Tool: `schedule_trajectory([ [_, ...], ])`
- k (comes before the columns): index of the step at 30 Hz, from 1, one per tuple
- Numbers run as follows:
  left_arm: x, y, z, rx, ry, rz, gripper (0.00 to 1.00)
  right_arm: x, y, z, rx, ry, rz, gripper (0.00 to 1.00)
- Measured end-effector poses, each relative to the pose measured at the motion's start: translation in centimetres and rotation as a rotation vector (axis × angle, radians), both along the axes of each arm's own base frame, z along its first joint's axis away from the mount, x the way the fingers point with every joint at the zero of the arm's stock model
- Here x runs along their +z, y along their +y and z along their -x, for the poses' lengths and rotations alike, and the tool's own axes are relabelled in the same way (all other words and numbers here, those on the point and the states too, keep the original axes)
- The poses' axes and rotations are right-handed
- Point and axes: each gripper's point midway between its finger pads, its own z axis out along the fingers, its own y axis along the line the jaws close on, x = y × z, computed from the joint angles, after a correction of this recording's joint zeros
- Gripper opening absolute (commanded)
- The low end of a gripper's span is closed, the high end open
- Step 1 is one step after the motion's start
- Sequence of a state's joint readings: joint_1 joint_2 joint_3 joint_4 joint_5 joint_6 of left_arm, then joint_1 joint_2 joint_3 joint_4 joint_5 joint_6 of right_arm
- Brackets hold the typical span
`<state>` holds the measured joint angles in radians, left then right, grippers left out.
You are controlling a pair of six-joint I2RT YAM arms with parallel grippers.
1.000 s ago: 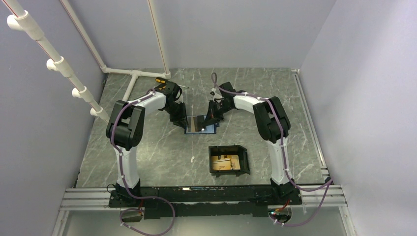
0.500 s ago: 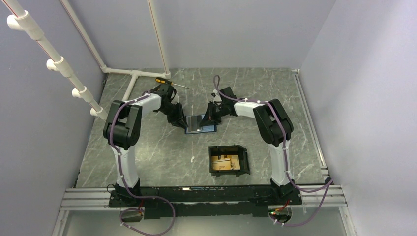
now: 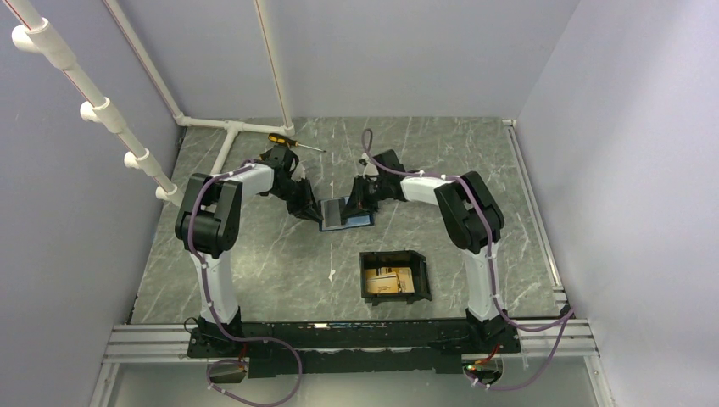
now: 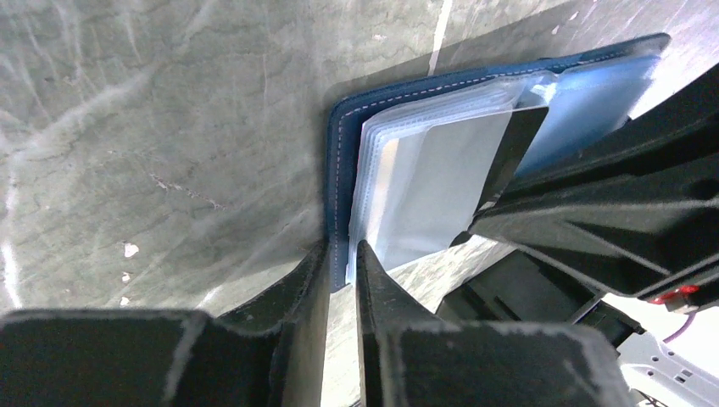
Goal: Put the credit cards into the card holder
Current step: Insert the credit card into the card holder.
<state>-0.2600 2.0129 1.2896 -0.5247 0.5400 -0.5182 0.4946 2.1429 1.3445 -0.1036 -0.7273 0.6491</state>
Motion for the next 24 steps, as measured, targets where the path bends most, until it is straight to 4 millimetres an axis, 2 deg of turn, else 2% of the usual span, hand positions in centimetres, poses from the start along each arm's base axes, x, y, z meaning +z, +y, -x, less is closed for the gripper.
schedule_trajectory([
  [7,0.0,0.2,0.0,0.003,0.004,-0.002,0.14,0.5,1.3,0.2,0.027,-0.032,0.004,0.19],
  [14,-0.4,0.4,0.2,0.001,0.004,-0.021,0.14,0.1,-0.2,-0.3,0.010,-0.021,0.020,0.34],
  [18,-0.4,0.3,0.2,0.000,0.004,-0.021,0.14,0.2,-0.6,-0.4,0.011,-0.013,0.001,0.33],
  [24,-0.4,0.3,0.2,-0.001,0.004,-0.021,0.13,0.5,0.1,-0.4,0.026,-0.023,-0.021,0.32],
])
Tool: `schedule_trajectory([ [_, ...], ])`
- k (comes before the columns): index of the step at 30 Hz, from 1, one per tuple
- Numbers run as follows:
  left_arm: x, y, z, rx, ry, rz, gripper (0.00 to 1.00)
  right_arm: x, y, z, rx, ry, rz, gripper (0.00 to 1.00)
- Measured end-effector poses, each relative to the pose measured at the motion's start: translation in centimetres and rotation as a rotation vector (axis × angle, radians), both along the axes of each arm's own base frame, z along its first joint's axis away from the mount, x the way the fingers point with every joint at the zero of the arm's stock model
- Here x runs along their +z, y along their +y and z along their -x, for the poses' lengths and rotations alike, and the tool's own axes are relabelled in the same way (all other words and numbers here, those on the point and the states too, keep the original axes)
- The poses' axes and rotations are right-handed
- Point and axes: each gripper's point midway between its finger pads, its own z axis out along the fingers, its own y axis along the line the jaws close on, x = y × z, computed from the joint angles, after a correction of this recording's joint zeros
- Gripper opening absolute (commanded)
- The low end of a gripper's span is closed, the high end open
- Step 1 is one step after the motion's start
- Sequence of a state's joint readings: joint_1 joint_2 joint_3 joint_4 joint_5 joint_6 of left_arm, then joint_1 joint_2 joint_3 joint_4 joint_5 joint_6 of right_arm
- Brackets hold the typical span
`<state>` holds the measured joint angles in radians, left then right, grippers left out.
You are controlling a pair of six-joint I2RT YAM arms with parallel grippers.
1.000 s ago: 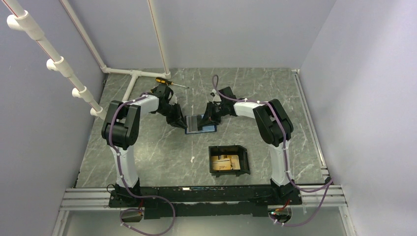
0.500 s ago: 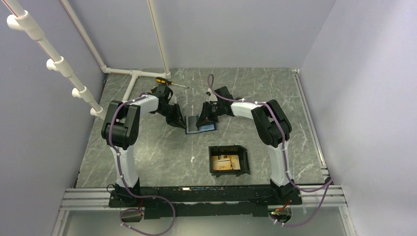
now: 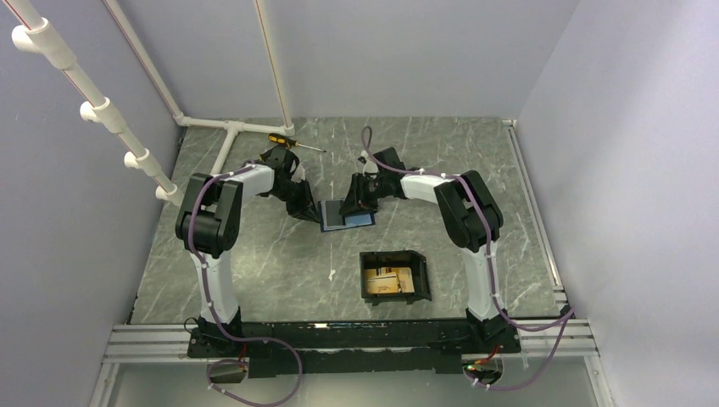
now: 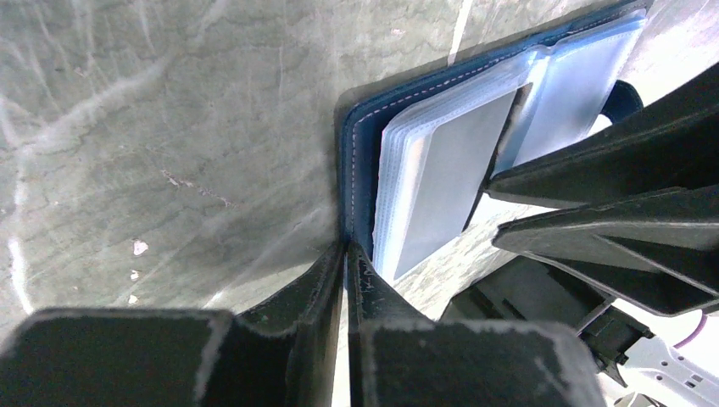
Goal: Put the credit cards into the card holder
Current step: Insert the credit card into the card holder.
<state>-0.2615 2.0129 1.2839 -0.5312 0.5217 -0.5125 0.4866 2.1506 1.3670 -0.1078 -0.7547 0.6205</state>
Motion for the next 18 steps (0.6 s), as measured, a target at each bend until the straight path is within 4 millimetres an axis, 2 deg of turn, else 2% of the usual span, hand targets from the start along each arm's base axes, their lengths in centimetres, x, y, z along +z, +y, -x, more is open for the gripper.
schedule_trajectory([
  [6,-0.1,0.0,0.0,-0.004,0.012,-0.004,0.13,-0.1,1.5,-0.7,0.047,-0.031,0.000,0.34],
  [10,-0.1,0.2,0.0,-0.013,0.013,-0.015,0.15,-0.1,1.9,-1.2,0.063,-0.102,0.045,0.41],
  [13,0.0,0.3,0.0,-0.018,0.011,-0.026,0.25,-0.2,1.0,-1.1,0.045,-0.118,0.118,0.50],
  [15,0.1,0.4,0.0,-0.023,0.006,-0.034,0.37,0.1,-0.3,-0.7,0.033,-0.122,0.198,0.58],
  [16,0.3,0.6,0.1,-0.027,0.000,-0.044,0.46,0.6,-1.1,-0.4,0.024,-0.132,0.244,0.63],
  [18,0.8,1.2,0.5,-0.033,-0.015,-0.079,0.54,2.4,-3.2,0.3,-0.003,-0.170,0.344,0.72],
])
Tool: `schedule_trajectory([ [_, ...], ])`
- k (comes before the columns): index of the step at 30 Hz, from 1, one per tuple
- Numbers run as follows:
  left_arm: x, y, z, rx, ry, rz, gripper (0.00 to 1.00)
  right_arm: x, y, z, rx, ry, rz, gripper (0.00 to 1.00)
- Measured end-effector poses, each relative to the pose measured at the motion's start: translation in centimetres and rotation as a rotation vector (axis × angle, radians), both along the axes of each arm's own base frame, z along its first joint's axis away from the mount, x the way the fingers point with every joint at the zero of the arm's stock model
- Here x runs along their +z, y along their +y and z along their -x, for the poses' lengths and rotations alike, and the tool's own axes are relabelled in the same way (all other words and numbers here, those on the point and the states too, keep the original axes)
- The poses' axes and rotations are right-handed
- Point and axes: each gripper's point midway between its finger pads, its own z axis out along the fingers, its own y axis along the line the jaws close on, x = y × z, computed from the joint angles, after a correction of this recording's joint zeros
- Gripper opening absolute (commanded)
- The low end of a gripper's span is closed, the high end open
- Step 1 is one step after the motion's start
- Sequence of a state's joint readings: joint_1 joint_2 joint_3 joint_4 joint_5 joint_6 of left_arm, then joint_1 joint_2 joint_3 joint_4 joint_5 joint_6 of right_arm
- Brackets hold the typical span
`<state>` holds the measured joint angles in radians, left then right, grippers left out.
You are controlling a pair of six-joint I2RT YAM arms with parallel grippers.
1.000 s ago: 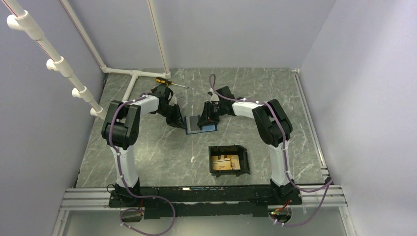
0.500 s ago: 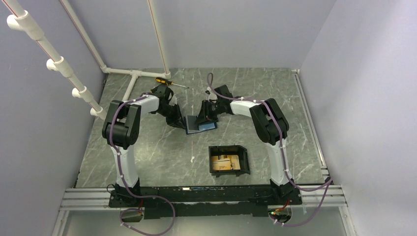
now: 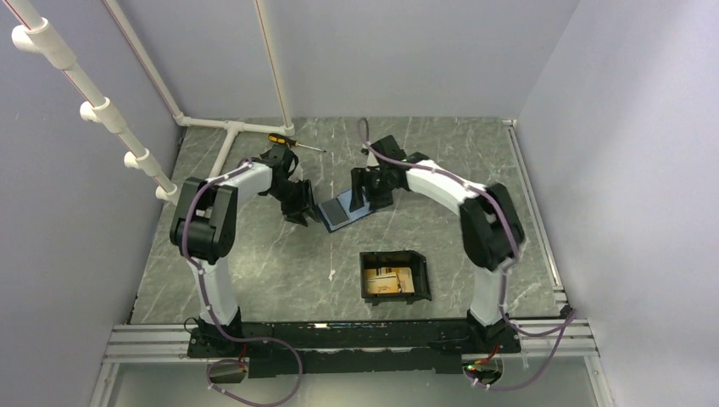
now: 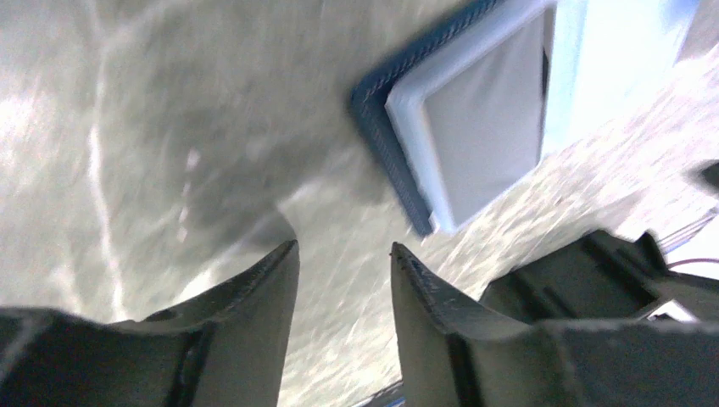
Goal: Put the credit cards into the card holder
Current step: Insert the credit card into the card holder, then pick up the credit card from the storage box.
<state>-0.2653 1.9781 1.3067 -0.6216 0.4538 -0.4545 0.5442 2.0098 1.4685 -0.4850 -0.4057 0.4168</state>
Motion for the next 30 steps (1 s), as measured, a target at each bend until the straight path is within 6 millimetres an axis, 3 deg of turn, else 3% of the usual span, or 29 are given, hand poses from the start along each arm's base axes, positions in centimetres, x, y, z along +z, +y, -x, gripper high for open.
schedule_trajectory([
  [4,1.5,1.7,2.2,-0.003,-0.019,-0.053,0.68,6.0,-4.2,2.9,-0.046,-0.133,0.110,0.80],
  [6,2.7,1.9,3.3,-0.001,-0.035,-0.042,0.73,9.1,-5.7,5.9,-0.051,-0.204,0.114,0.84],
  [8,4.2,1.5,4.4,-0.014,-0.061,-0.013,0.76,10.6,-6.3,9.3,-0.025,-0.244,0.100,0.84],
  [9,5.0,1.1,4.7,-0.026,-0.078,0.003,0.77,10.8,-6.5,11.1,-0.007,-0.245,0.096,0.92],
  [11,6.3,-0.1,5.2,-0.058,-0.113,0.030,0.77,10.0,-6.6,14.2,0.024,-0.217,0.098,1.00],
  [17,8.0,-4.5,8.1,-0.161,-0.151,0.094,0.78,3.2,-7.5,17.6,-0.044,-0.058,0.252,1.00],
  [26,6.1,-4.4,10.6,-0.119,-0.087,0.110,0.78,-2.1,-7.6,19.2,-0.116,-0.043,0.335,0.99],
  [30,6.2,-4.5,10.9,-0.124,-0.099,0.117,0.78,-3.4,-7.8,19.0,-0.130,-0.075,0.416,0.90],
])
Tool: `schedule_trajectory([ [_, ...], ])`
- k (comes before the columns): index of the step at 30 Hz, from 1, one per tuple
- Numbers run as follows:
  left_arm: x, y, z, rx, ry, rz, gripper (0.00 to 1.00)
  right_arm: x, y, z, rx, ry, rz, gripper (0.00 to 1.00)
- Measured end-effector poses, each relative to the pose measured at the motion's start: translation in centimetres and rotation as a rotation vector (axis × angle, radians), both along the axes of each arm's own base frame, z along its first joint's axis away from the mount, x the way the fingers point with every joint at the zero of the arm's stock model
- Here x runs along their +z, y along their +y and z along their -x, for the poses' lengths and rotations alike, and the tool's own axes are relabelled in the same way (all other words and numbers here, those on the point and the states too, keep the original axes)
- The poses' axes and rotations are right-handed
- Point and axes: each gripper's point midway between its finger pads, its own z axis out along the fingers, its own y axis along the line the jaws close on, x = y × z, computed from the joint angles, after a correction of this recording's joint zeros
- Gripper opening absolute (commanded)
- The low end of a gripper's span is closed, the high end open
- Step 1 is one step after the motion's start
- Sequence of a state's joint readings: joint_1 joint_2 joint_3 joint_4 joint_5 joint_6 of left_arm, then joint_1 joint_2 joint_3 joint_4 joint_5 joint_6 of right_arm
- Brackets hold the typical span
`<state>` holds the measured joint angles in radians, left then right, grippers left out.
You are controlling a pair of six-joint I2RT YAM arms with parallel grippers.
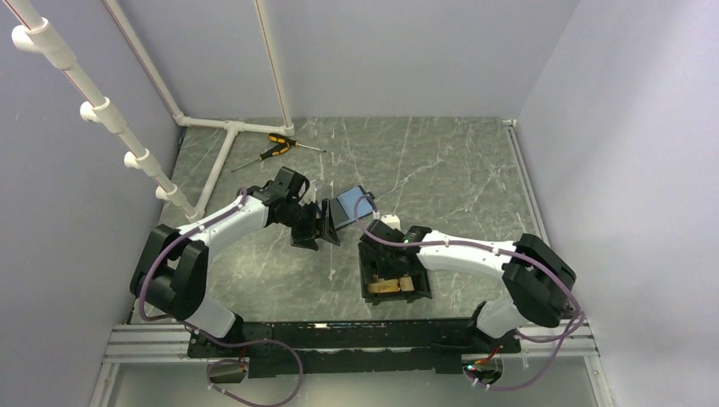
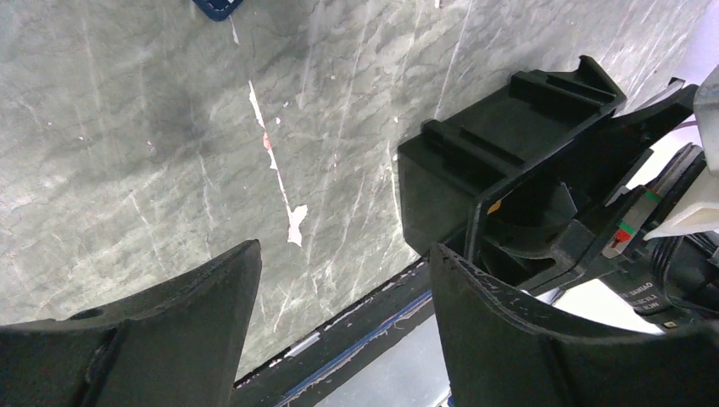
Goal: Put the credit cards into the card holder
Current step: Pick up the credit card from the storage box.
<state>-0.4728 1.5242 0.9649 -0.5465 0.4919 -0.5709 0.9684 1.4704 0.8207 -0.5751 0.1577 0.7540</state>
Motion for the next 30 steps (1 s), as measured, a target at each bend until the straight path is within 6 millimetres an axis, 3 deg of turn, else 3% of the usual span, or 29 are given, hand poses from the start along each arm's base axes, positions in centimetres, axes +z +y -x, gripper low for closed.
schedule_trajectory([
  [5,0.2,0.0,-0.1,0.000,-0.014,0.004,0.78,0.2,1.1,-1.1,-0.038,-0.057,0.021,0.60],
  [10,0.2,0.0,-0.2,0.002,-0.017,0.003,0.78,0.5,0.2,-1.6,-0.065,-0.118,0.043,0.26],
  [16,0.0,0.0,-0.3,-0.004,-0.021,-0.001,0.76,2.2,-0.3,-1.6,-0.047,-0.171,-0.003,0.00],
  [23,-1.5,0.0,-0.4,-0.026,0.019,-0.030,0.77,3.1,0.3,-1.8,0.062,-0.206,-0.024,0.00],
  [24,-1.4,-0.1,-0.3,-0.029,0.023,-0.025,0.77,3.2,0.4,-1.7,0.079,-0.205,-0.030,0.06],
  [26,-1.1,-0.1,-0.2,-0.033,0.023,-0.016,0.77,3.7,0.4,-1.4,0.105,-0.206,-0.047,0.32],
  [30,-0.4,-0.2,0.3,-0.040,0.037,-0.013,0.77,5.1,0.3,-0.9,0.123,-0.197,-0.067,0.69],
])
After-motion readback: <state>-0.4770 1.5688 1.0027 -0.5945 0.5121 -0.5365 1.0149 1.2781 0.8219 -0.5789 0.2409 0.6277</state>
